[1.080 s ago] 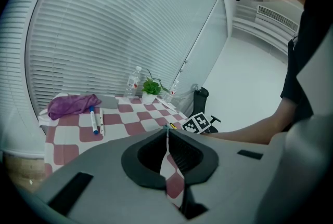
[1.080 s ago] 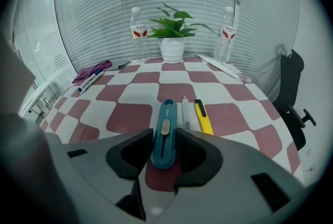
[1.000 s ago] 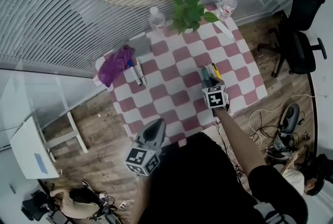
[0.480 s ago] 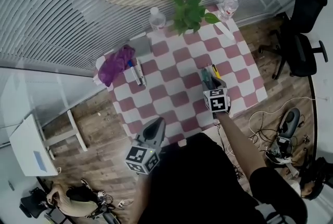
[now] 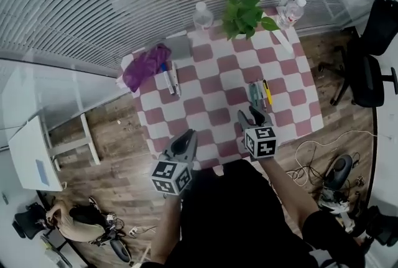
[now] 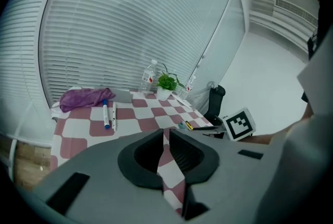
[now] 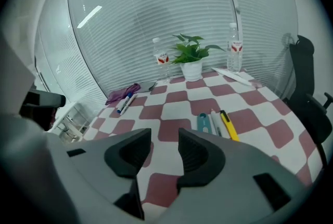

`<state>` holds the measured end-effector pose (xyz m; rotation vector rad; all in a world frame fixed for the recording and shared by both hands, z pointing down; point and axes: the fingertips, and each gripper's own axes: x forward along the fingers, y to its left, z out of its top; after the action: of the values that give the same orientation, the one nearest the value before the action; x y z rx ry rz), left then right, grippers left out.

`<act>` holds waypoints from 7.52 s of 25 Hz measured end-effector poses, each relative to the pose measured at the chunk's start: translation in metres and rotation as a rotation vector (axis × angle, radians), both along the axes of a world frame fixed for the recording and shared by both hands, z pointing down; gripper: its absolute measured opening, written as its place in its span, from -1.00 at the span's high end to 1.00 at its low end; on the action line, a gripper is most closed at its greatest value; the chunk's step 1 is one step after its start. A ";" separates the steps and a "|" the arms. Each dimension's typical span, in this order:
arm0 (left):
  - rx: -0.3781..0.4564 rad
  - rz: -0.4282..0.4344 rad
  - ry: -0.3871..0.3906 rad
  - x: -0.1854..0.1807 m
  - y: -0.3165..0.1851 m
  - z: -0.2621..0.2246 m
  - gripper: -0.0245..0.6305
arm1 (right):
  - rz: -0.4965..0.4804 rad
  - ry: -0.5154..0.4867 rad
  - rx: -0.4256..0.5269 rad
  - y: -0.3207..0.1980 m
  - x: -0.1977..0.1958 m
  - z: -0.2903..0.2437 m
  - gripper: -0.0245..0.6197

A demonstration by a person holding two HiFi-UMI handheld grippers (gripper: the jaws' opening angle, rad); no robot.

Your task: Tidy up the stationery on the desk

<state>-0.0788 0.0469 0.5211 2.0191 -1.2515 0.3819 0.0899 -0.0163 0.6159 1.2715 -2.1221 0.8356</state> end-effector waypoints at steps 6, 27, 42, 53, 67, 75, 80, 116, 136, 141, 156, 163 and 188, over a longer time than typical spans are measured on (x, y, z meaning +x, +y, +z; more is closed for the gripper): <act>-0.023 -0.024 -0.031 -0.020 -0.015 0.015 0.82 | -0.050 -0.087 -0.051 0.027 -0.023 -0.009 0.37; -0.097 -0.145 -0.150 -0.113 -0.107 0.127 0.49 | 0.138 -0.031 -0.012 0.112 -0.033 -0.080 0.39; -0.191 -0.242 -0.190 -0.124 -0.137 0.181 0.50 | 0.272 0.014 0.015 0.124 -0.007 -0.099 0.39; -0.190 -0.268 -0.236 -0.118 -0.137 0.180 0.65 | 0.324 -0.016 0.021 0.139 0.016 -0.098 0.40; -0.156 -0.361 -0.141 -0.087 -0.113 0.134 0.66 | 0.270 -0.077 0.026 0.139 0.031 -0.089 0.40; -0.195 -0.351 -0.130 0.002 -0.079 0.124 0.65 | 0.085 -0.101 0.110 0.092 0.072 -0.108 0.40; -0.225 -0.365 -0.126 0.065 -0.068 0.123 0.66 | 0.019 -0.123 0.115 0.067 0.116 -0.106 0.41; -0.262 -0.260 -0.145 0.207 -0.050 0.169 0.47 | -0.060 -0.128 0.069 0.063 0.229 -0.083 0.42; -0.168 -0.256 -0.182 0.111 -0.055 0.119 0.42 | -0.072 -0.160 0.082 0.042 0.134 -0.099 0.42; -0.157 -0.268 -0.190 0.060 -0.062 0.113 0.41 | -0.053 -0.149 0.073 0.043 0.093 -0.100 0.42; -0.183 -0.356 -0.277 -0.094 -0.132 0.163 0.41 | 0.067 -0.032 -0.006 0.064 0.027 -0.074 0.42; -0.207 -0.308 -0.296 -0.096 -0.144 0.179 0.42 | 0.123 -0.004 -0.023 0.066 0.029 -0.073 0.42; -0.207 -0.399 -0.292 -0.039 -0.111 0.148 0.69 | 0.062 -0.060 0.020 0.064 0.075 -0.082 0.43</act>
<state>-0.1177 -0.0644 0.6686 1.5314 -1.6783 0.5980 0.1647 0.0475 0.5344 1.3438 -2.1521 0.8910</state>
